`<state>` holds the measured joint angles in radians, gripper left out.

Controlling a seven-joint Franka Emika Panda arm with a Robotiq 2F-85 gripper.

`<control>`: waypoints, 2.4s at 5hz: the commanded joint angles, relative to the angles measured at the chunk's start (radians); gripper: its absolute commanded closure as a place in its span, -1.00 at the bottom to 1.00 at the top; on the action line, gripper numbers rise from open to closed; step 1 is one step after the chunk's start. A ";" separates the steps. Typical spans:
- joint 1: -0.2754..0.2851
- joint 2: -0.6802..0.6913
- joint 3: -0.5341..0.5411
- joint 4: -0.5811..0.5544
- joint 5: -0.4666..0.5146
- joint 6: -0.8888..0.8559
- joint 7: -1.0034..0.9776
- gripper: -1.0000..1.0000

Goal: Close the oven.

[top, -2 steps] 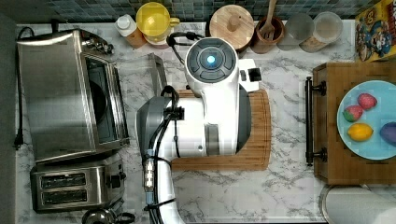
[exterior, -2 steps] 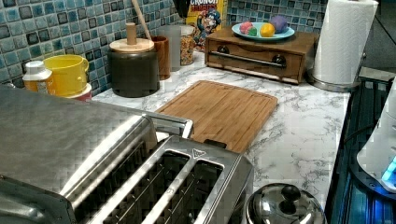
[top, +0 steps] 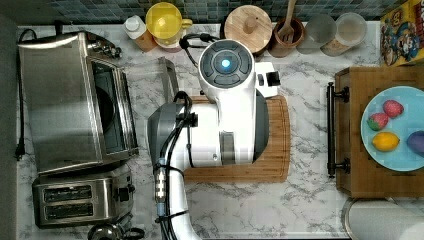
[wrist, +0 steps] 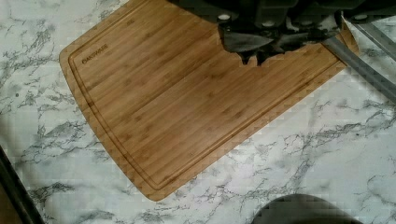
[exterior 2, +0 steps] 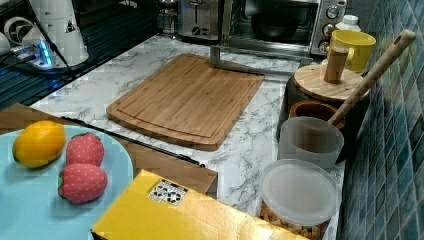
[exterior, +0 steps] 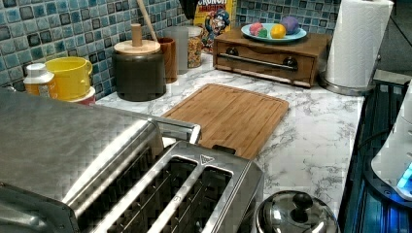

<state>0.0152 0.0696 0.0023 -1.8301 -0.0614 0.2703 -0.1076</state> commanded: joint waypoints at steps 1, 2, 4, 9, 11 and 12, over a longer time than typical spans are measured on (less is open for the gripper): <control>-0.077 0.006 0.023 -0.114 0.268 0.199 -0.547 1.00; -0.113 0.091 0.020 -0.053 0.441 0.141 -0.833 1.00; -0.167 0.240 0.017 0.026 0.747 0.067 -1.219 1.00; -0.143 0.412 0.099 0.067 0.942 0.296 -1.484 1.00; -0.099 0.466 0.083 0.108 0.805 0.357 -1.417 1.00; -0.085 0.492 0.085 0.129 0.783 0.325 -1.369 1.00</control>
<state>-0.1320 0.5503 0.0871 -1.8232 0.7534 0.5835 -1.5176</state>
